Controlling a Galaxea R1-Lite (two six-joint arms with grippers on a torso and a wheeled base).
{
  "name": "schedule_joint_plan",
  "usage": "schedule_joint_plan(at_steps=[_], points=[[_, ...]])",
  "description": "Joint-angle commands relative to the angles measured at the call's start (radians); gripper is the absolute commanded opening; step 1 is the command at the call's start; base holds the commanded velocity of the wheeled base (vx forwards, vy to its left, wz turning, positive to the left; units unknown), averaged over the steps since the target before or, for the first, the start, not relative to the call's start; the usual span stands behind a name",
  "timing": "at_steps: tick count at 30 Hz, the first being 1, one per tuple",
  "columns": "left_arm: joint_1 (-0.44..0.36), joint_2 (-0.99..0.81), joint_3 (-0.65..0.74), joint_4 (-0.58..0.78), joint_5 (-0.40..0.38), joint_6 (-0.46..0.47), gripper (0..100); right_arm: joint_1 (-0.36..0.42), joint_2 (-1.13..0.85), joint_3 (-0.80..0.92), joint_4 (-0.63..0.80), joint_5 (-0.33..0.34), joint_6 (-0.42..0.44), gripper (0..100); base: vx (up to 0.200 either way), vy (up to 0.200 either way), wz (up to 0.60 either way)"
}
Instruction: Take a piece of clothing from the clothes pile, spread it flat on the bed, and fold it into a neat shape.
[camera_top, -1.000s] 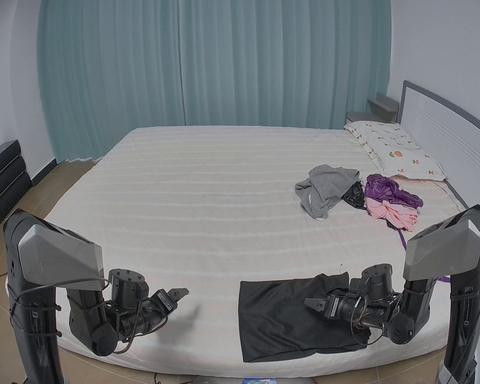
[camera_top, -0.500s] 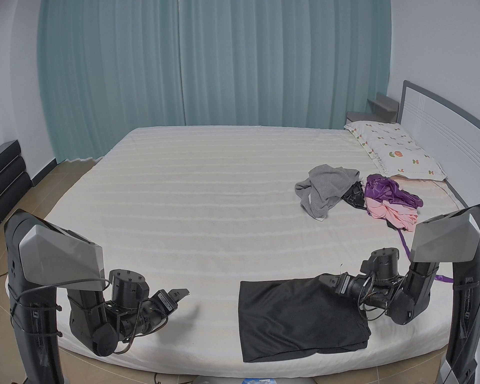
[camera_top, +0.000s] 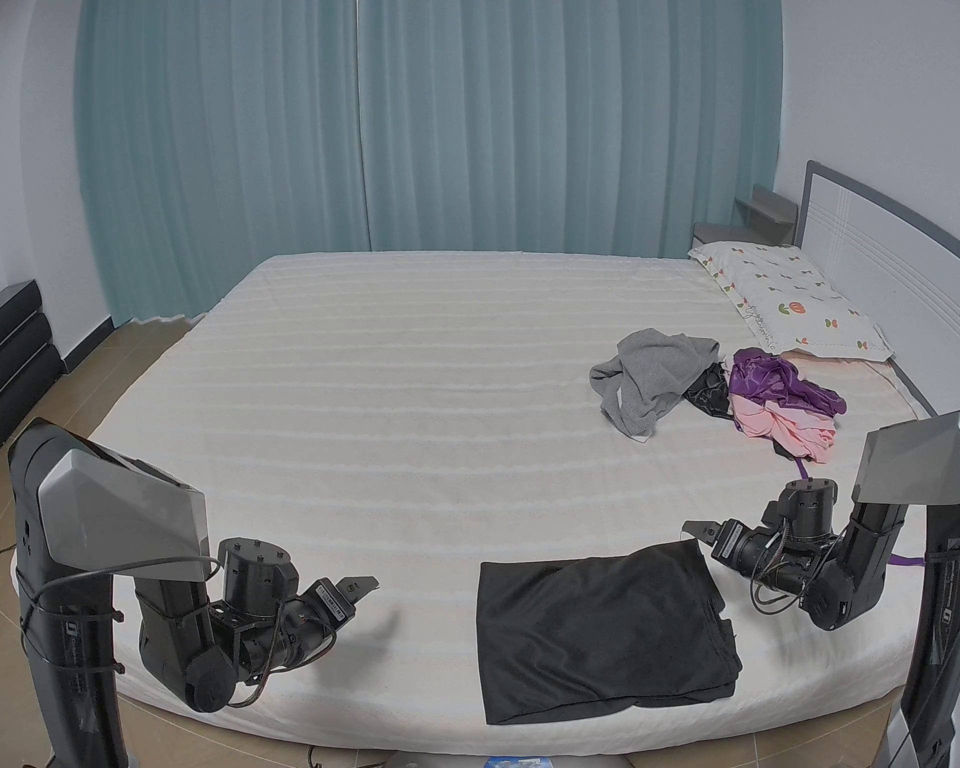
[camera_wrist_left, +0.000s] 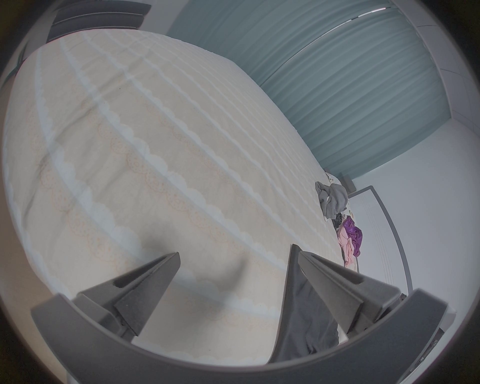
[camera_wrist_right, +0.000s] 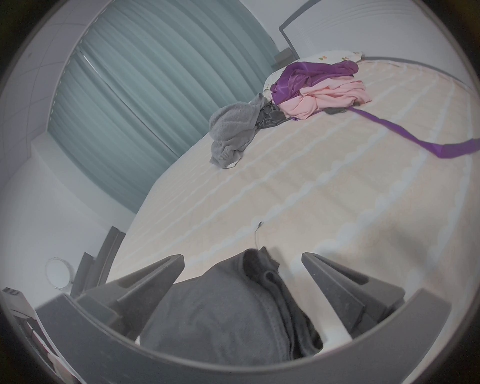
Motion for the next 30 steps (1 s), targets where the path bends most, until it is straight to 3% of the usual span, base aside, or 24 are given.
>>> schedule_joint_plan(at_steps=[1, 30], points=[[0.001, 0.0, -0.004, -0.001, 0.001, -0.001, 100, 0.007, -0.022, 0.03, -0.013, 0.03, 0.016, 100, 0.0, 0.0, 0.0], [-0.019, 0.0, -0.018, 0.001, 0.032, -0.007, 100, 0.033, -0.021, 0.086, -0.049, 0.037, 0.033, 100, -0.021, 0.0, 0.0]])
